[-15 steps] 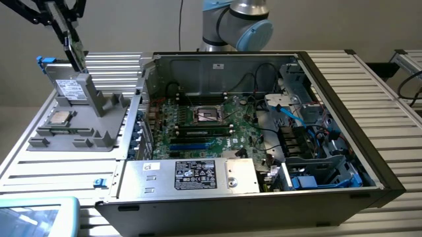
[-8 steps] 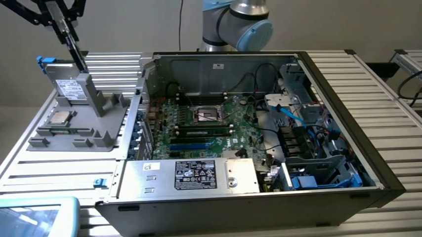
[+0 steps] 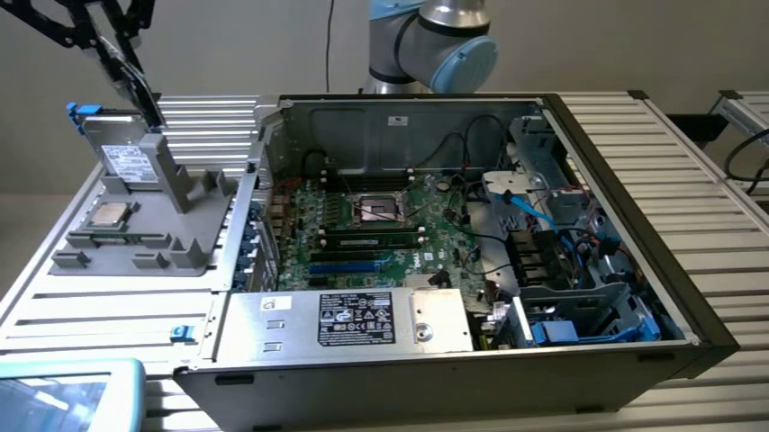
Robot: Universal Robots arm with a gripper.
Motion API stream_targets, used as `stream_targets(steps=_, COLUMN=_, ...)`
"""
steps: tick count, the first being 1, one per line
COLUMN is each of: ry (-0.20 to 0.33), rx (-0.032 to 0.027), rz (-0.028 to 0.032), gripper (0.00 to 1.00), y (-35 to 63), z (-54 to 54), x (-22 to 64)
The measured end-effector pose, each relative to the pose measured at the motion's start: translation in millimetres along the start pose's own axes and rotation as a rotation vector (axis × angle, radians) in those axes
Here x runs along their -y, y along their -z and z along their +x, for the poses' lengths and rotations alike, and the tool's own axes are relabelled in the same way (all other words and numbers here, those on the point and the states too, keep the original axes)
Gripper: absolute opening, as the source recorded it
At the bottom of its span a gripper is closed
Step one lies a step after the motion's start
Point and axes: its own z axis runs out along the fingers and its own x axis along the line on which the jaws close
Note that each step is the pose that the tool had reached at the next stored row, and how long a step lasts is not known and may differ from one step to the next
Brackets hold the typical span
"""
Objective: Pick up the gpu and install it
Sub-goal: 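Pick up the gpu and move the gpu toward the slot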
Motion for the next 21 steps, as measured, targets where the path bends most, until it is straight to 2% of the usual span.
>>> stream_targets(steps=21, ry=0.382, rx=-0.0181, rz=-0.0041, gripper=0.28, y=-0.1, z=0.0, x=0.1)
